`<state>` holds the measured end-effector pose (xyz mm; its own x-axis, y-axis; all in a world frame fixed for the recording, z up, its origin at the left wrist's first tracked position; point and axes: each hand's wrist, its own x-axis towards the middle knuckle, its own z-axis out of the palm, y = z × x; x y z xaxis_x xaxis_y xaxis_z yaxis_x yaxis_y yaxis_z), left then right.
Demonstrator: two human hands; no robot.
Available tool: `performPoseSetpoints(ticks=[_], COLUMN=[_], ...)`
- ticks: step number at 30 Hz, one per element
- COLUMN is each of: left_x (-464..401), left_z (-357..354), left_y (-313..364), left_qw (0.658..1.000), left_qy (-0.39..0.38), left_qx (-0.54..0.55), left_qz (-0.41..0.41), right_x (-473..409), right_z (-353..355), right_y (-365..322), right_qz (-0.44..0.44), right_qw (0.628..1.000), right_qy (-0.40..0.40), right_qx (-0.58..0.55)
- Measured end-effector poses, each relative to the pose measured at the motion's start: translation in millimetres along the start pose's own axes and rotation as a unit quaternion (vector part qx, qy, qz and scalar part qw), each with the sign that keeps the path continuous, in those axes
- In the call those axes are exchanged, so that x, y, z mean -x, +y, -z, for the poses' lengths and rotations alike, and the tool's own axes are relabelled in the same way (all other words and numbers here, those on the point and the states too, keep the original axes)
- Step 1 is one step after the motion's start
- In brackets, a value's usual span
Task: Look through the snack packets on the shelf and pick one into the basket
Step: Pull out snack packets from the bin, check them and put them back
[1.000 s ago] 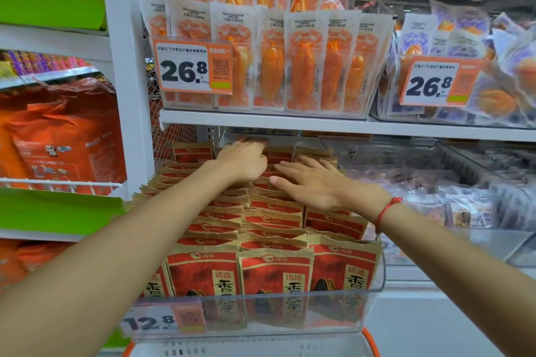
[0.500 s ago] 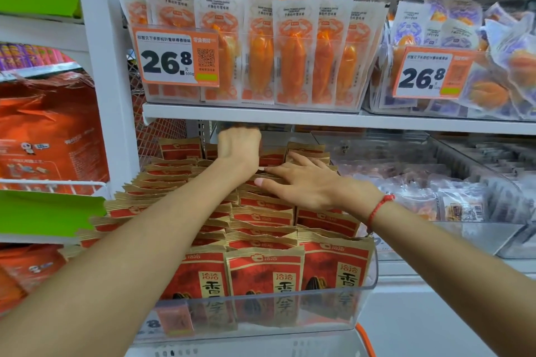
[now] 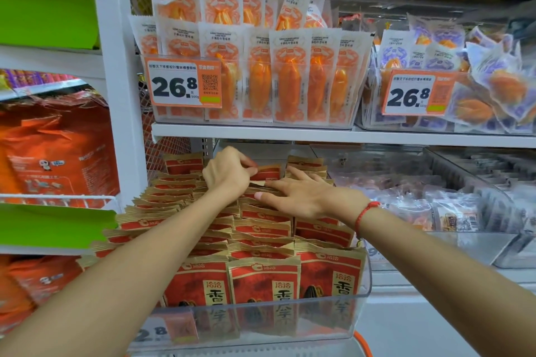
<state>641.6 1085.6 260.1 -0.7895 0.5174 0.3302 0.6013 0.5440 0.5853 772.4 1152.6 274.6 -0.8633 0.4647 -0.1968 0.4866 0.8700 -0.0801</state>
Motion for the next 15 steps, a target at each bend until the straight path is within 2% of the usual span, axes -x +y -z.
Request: performPoseSetpoints(ticks=[3,9,15], left_x=[5,27,49], left_z=[10,40,66], left_y=[0,-5,-10], left_qw=[0.999,0.998,0.979], left_qy=[0.019,0.026,0.154], left_qx=[0.045,0.039,0.091], left_qz=[0.002,-0.029,-0.098], right_x=[-2,-3,1], right_z=[0,1,8], right_y=[0,1,-1], right_qz=[0.000,0.001,-0.006], right_qw=[1.000,1.000,1.000], right_qy=[0.001,0.003,0.008], right_qx=[-0.005,-0.006,0.017])
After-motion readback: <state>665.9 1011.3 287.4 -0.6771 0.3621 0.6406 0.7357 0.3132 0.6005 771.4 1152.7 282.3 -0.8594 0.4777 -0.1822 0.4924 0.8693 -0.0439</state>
